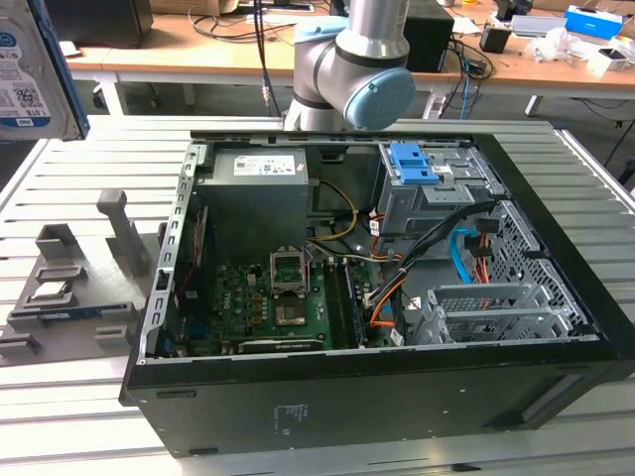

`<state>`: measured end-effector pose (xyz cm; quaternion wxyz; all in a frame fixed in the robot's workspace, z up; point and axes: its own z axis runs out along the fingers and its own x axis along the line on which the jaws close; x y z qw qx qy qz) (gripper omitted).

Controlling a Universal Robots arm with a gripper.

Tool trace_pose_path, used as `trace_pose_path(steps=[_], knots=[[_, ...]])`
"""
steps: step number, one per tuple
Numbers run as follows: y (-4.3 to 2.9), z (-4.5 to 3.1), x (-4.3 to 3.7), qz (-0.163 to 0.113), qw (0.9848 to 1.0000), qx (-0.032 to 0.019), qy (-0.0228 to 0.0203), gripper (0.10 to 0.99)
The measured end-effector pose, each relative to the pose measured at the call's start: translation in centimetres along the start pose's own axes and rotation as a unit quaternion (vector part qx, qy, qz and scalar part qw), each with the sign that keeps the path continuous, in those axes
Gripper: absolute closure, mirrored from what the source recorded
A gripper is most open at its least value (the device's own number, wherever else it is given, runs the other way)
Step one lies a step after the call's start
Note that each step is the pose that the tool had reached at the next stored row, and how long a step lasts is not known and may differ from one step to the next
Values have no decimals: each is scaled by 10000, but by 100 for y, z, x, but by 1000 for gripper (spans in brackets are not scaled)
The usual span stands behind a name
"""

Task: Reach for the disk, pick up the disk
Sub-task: 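Pick up the disk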

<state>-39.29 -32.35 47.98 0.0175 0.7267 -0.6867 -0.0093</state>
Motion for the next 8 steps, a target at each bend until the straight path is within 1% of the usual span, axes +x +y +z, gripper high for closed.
trace_pose_path(steps=[2,3,4,5,8], knots=[[3,-65,-1,0,10000,0,0,718],[4,-121,-2,0,10000,0,0,718],[6,-156,-3,0,10000,-1,0,718],[7,-178,-3,0,10000,0,0,718],[7,-182,-3,0,10000,0,0,718]])
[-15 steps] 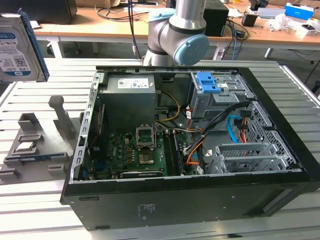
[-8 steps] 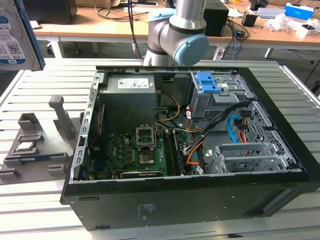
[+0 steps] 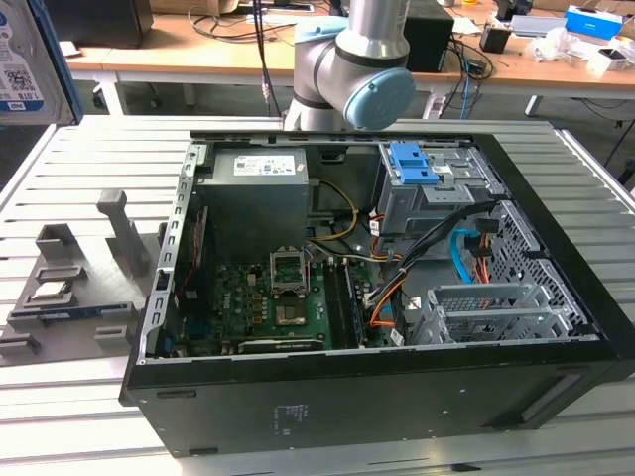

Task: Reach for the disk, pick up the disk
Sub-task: 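Pick up the disk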

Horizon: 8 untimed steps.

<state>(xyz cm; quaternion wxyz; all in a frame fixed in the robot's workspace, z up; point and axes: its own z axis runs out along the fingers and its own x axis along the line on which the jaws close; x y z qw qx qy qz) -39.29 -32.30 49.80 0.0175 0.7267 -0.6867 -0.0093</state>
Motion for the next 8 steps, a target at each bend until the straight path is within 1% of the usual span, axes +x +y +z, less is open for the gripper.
trace_pose_path(steps=[2,3,5,8], knots=[[-4,-3,-1,0,10000,-1,0,718],[-18,-3,0,0,10000,-1,0,718],[-57,-4,3,0,10000,-1,0,718],[-144,-7,8,0,10000,0,0,718]])
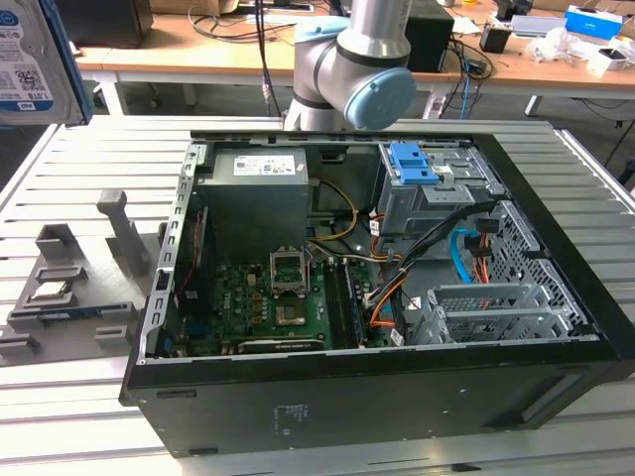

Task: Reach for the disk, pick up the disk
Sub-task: 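Pick up the disk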

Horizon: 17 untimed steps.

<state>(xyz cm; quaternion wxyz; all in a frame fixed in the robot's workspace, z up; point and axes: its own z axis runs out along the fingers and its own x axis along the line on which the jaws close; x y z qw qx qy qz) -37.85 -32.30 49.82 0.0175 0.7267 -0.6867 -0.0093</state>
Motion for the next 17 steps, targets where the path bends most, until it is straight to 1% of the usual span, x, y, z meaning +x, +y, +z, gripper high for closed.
trace_pose_path(steps=[1,4,6,7,10,11,13,14,16,17], knots=[[-26,-1,1,0,10000,0,0,718],[-133,-6,8,0,10000,0,0,718],[-231,-9,13,0,10000,0,0,718],[-294,-12,17,0,10000,0,0,718],[-375,-14,21,0,10000,0,0,718],[-414,-16,23,0,10000,0,0,718],[-541,-20,31,0,10000,0,0,718],[-570,-22,32,0,10000,0,0,718],[-648,-25,37,0,10000,0,0,718],[-667,-25,38,0,10000,0,0,718]])
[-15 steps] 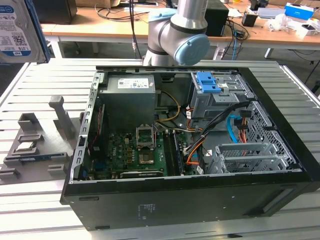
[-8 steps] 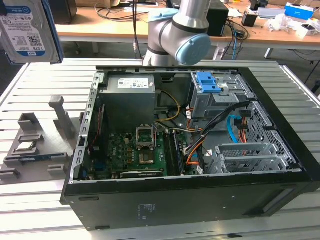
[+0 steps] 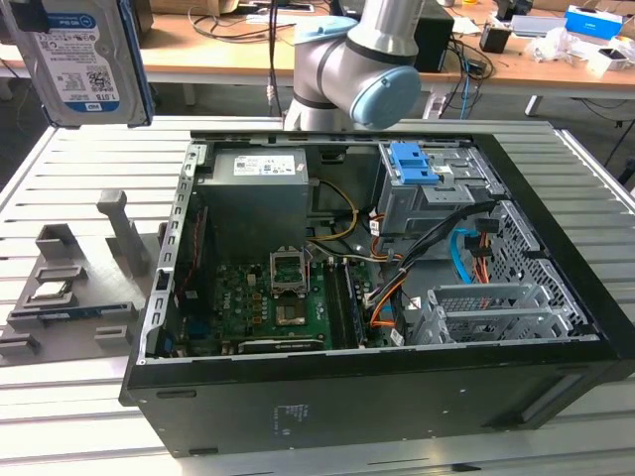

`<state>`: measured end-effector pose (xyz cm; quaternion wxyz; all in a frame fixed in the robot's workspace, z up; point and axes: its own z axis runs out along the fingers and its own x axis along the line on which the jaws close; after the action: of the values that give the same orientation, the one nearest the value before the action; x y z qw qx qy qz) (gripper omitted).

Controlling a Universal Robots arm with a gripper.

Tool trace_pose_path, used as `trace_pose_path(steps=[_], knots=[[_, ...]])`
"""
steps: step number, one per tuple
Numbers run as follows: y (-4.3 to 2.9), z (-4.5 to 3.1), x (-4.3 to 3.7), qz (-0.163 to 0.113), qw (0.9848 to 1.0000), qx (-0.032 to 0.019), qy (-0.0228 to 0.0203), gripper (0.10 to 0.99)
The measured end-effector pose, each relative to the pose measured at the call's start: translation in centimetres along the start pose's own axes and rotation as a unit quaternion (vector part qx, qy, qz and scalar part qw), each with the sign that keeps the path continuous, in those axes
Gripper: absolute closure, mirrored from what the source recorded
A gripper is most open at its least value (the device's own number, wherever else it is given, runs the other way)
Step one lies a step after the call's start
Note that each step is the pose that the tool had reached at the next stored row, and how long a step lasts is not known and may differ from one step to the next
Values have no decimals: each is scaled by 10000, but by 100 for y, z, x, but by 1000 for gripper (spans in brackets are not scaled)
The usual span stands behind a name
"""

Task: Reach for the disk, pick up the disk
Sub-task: 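Pick up the disk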

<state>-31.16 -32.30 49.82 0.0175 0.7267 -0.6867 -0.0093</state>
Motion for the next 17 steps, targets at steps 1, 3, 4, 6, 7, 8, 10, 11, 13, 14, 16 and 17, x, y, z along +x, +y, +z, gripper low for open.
trace_pose_path(steps=[1,3,4,6,7,8,10,11,13,14,16,17], knots=[[-25,-1,1,0,10000,0,0,718],[-119,-4,7,0,10000,0,0,718],[-144,-5,8,0,10000,0,0,718],[-197,-8,11,0,10000,0,0,718],[-221,-8,12,0,10000,0,0,718],[-241,-9,14,0,10000,0,0,718],[-291,-11,16,0,10000,0,0,718],[-309,-12,17,0,10000,0,0,718],[-372,-14,21,0,10000,1,0,718],[-414,-15,24,0,10000,0,0,718],[-456,-17,26,0,10000,0,0,718],[-484,-18,27,0,10000,0,0,718]])
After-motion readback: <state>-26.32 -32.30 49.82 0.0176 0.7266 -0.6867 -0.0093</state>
